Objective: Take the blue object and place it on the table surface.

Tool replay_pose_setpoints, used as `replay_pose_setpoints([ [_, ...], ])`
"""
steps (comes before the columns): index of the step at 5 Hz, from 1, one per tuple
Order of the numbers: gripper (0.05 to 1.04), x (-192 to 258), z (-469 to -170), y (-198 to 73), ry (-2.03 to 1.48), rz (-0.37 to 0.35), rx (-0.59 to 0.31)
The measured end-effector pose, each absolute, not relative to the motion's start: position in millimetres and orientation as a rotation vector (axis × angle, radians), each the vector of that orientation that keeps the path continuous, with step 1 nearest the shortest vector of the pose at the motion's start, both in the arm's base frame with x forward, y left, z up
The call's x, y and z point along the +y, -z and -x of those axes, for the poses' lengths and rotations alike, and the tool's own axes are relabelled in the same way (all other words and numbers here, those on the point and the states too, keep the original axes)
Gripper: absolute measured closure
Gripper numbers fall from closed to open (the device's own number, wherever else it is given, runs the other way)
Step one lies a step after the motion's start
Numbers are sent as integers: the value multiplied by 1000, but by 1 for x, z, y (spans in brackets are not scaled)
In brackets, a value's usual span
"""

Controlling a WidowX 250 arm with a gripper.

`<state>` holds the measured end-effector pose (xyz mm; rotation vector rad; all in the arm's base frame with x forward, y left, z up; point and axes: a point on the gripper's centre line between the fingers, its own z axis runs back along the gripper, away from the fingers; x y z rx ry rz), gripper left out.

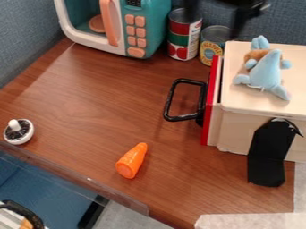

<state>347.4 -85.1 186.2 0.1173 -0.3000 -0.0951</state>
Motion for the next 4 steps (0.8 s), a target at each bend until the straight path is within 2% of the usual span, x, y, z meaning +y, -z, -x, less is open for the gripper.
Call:
replay_pose_setpoints([
  [1,83,-127,-357,-191,192,-89,-300],
  [2,83,-148,-360,-180,227,-93,-266],
  [4,83,-149,-360,-132,194,-159,-173],
])
